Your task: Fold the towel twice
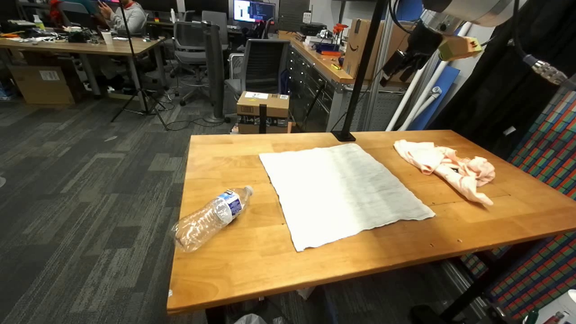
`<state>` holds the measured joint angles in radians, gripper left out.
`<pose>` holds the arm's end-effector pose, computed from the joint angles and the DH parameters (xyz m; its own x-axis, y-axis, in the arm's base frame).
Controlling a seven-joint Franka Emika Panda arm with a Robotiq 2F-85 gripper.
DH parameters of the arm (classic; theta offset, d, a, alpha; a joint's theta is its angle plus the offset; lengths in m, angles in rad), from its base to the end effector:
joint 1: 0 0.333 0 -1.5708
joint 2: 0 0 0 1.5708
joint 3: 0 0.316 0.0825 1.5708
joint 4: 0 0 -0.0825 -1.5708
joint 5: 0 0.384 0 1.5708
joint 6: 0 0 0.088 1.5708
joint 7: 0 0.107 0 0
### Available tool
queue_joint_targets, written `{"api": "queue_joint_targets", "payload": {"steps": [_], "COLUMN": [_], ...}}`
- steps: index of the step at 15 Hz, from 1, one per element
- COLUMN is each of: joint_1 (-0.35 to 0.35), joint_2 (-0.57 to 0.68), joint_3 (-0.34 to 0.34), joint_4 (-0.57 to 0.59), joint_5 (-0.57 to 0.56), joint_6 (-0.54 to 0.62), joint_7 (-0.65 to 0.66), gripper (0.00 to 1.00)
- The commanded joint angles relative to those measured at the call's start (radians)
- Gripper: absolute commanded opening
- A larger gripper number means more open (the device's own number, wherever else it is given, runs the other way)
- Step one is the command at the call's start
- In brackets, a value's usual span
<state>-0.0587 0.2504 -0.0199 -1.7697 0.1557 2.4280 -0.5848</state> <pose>0.6613 -0.0505 0.4630 0.8319 0.3859 0.3988 0.3778 -0.9202 0.1024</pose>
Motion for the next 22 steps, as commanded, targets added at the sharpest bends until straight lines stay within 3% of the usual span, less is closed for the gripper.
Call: {"api": "queue_joint_targets", "payload": {"steps": [1,16,22], "joint_1": [-0.028,-0.061,-0.069], "joint_2": [0.092,0.422,0.538], "joint_3": [0.045,0.149,0.139], "joint_4": [0.104,0.377,0.497], "joint_5": [0.031,-0.006,-0.068], "joint_6": [0.021,-0.026,-0.107], "joint_7": [0.002,-0.028,-0.066], "gripper": [1.00,1.00,1.00]}}
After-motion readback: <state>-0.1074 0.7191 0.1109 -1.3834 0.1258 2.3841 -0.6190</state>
